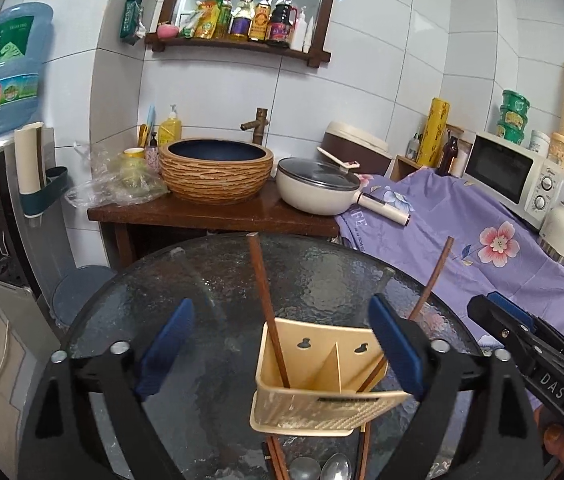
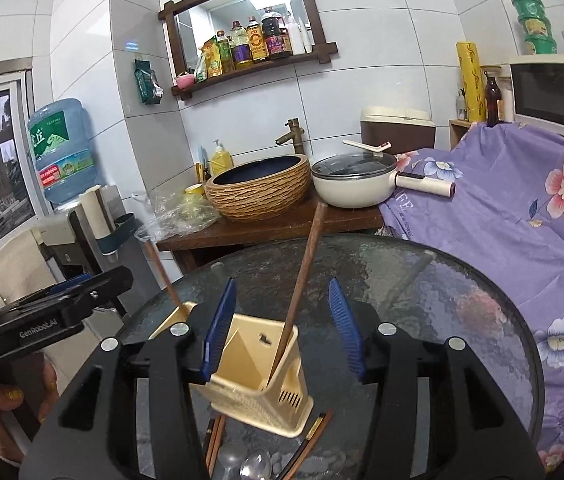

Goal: Organize utensils
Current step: 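Move the left tool to the wooden-handled spoon while the right tool returns to the chopsticks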

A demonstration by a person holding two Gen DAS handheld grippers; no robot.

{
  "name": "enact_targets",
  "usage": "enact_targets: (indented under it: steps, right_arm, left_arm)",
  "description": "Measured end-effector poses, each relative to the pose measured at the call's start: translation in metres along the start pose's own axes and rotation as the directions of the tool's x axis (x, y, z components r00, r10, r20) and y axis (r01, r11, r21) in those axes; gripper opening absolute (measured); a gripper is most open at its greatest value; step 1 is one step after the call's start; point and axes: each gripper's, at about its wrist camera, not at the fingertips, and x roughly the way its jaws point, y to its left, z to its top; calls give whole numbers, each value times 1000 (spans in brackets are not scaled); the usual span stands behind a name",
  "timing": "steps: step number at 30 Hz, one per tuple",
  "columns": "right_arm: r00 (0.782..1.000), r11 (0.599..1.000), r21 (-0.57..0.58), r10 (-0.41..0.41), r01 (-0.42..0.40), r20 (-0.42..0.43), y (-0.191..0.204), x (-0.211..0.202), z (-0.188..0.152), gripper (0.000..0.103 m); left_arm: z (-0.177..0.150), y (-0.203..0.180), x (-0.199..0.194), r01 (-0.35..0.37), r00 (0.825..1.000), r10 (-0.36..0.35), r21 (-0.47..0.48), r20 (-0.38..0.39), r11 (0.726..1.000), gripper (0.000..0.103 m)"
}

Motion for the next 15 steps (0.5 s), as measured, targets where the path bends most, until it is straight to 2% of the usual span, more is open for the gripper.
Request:
enact_targets:
  steps: [1, 3, 5, 8, 11, 15]
  right_arm:
    - [1000, 1000, 8, 2, -2, -6, -1, -5, -5, 50]
    - [999, 1000, 12, 7, -7, -41, -3, -12, -20, 53]
    - [997, 1000, 8, 20, -20, -81, -4, -16, -37, 53]
    - [990, 1000, -15, -2, 0, -143, -5, -16, -63, 53]
    - [972, 997, -63, -53, 40, -231, -7, -9, -94, 53]
    - [937, 998, -33, -57, 49, -344, -17, 8, -125, 52]
  left_arm:
    - [-7, 4, -8, 4, 1000, -4, -2, 10, 1000, 97]
    - [-20, 9, -15, 5, 1000, -5, 4, 1, 1000, 96]
    - [-34, 14, -17, 3, 999, -3, 12, -37, 1000, 96]
    - [-61, 21, -16, 4, 994, -2, 22, -113, 1000, 96]
    - [-90, 24, -13, 4, 983, 7, 56, -182, 998, 96]
    - [-123, 32, -7, -21, 967, 39, 72, -253, 997, 92]
